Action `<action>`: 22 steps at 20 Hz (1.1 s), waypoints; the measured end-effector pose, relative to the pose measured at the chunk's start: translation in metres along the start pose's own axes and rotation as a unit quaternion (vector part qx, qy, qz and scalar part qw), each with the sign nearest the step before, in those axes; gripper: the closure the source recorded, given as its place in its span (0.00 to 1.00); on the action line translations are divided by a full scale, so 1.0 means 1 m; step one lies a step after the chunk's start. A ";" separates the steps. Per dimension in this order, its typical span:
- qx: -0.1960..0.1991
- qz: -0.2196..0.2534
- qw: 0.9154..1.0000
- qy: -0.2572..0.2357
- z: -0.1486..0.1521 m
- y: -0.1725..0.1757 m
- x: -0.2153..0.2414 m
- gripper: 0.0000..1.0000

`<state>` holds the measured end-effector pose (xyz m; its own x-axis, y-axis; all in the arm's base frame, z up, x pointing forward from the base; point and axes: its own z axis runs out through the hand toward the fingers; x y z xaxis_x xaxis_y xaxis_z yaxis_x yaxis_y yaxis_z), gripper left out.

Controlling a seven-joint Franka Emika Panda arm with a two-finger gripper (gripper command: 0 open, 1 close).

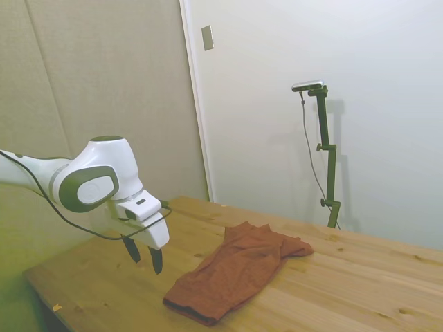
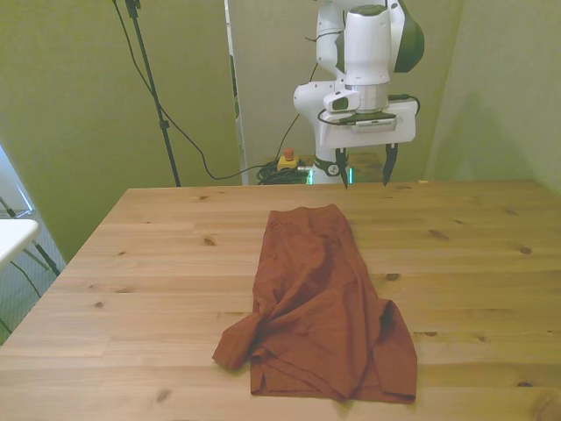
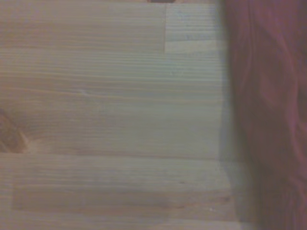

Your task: Unfold the shorts

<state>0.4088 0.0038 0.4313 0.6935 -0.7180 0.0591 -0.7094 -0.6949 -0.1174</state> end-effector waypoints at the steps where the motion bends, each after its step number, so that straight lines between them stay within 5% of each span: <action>1: 0.000 0.000 1.000 0.001 0.000 0.000 0.000 0.00; 7: -0.005 0.028 1.000 -0.010 -0.005 0.028 0.018 0.00; 12: 0.009 0.097 0.995 -0.006 -0.031 0.121 0.099 0.00; 16: 0.030 0.120 0.990 -0.067 -0.006 0.167 0.165 0.00; 22: 0.043 0.107 0.980 -0.159 0.041 0.165 0.213 0.00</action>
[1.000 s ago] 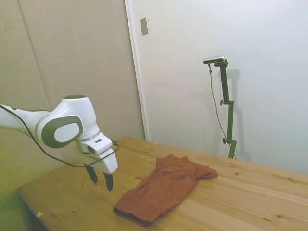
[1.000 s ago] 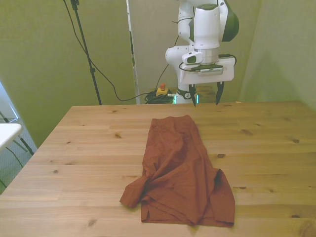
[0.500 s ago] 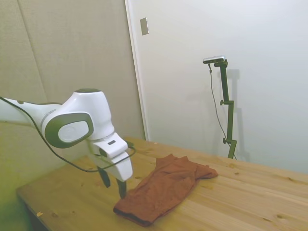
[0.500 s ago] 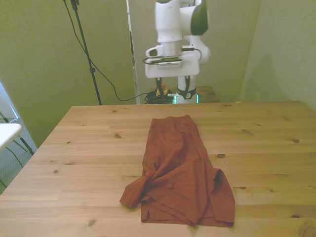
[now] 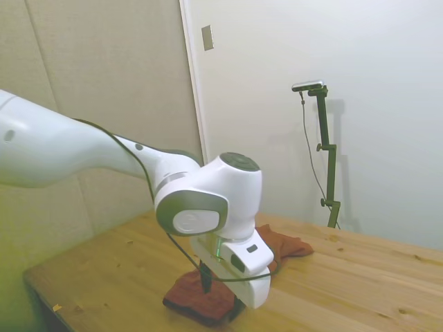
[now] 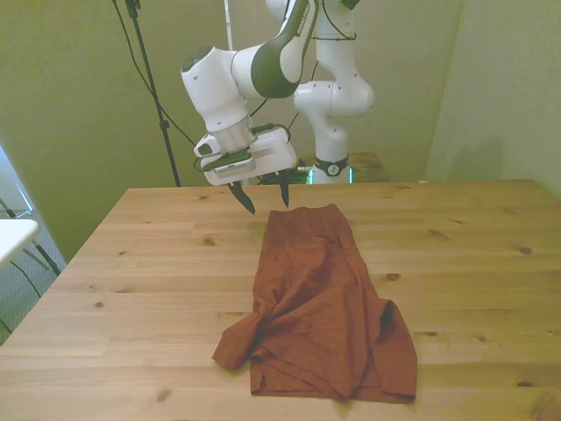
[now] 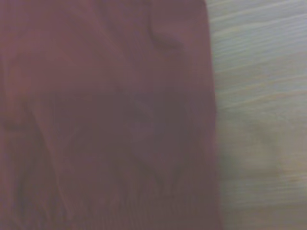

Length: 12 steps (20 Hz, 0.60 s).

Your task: Unfold the shorts

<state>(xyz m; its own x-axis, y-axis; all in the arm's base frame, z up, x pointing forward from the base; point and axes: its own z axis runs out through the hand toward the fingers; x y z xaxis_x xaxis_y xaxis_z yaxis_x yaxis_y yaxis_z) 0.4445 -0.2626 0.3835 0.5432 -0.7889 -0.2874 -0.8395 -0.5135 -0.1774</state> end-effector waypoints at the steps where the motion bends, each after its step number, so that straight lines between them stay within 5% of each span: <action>1: 0.003 -0.006 1.000 -0.019 0.004 0.000 0.003 0.00; 7: 0.004 -0.028 0.997 -0.065 0.019 0.003 0.012 0.00; 8: 0.003 -0.030 0.997 -0.067 0.022 0.003 0.013 1.00; 12: 0.010 -0.045 0.996 -0.075 0.027 0.001 0.014 1.00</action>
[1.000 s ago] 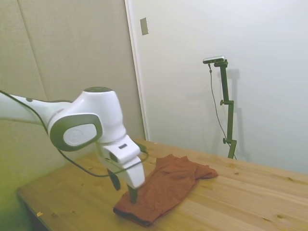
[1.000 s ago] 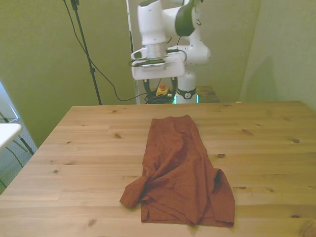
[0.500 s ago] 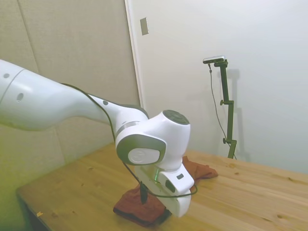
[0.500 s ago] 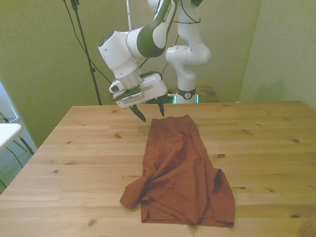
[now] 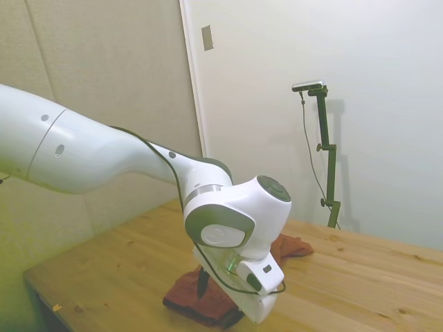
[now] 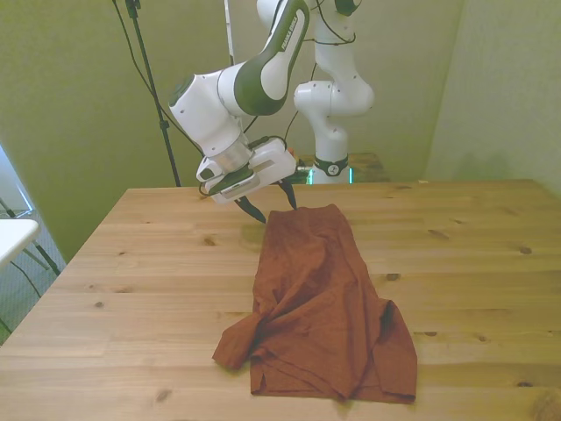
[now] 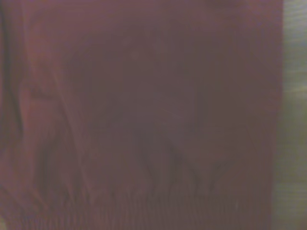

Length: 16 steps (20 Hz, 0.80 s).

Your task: Unfold the shorts

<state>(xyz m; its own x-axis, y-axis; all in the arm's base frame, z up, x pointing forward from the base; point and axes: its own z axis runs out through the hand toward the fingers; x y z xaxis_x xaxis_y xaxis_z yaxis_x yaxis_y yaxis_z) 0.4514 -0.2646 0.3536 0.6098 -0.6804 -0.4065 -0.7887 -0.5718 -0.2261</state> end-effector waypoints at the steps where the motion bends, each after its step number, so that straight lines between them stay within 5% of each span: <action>1: 0.000 -0.005 1.000 -0.002 0.001 -0.001 0.000 1.00; 16: 0.004 -0.023 1.000 -0.006 0.005 -0.006 0.001 1.00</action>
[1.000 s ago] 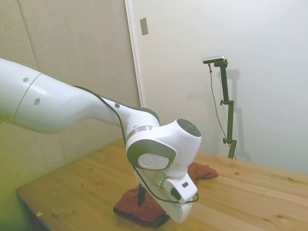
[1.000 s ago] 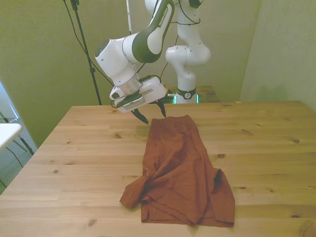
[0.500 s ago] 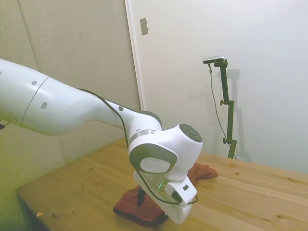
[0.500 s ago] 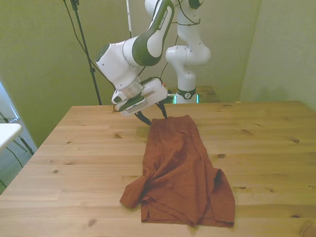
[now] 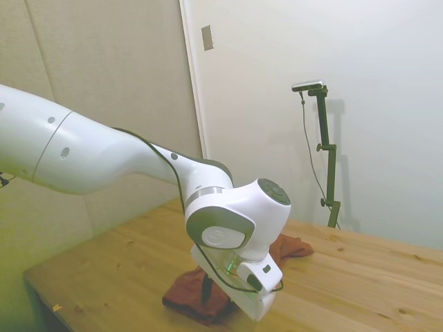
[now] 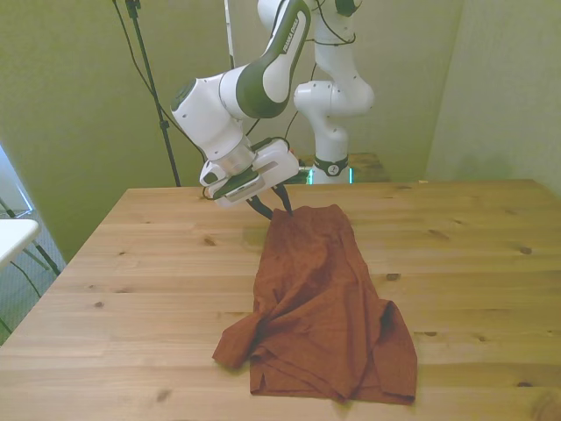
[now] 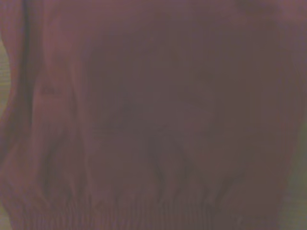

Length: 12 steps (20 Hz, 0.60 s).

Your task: Unfold the shorts

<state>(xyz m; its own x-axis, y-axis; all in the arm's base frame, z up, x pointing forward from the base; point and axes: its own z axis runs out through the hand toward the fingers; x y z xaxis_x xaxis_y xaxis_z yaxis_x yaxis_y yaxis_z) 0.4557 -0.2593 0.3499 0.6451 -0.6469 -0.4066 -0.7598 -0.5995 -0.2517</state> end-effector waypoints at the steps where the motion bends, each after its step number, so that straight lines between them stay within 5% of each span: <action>1: 0.000 0.000 1.000 0.000 0.000 0.000 0.000 1.00; 12: 0.006 -0.025 1.000 0.016 -0.020 -0.019 -0.017 1.00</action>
<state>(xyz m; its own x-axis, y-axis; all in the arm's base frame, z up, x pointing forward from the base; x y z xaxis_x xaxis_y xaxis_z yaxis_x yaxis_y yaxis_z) 0.4611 -0.2462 0.3791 0.6843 -0.6314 -0.3647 -0.7274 -0.6262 -0.2806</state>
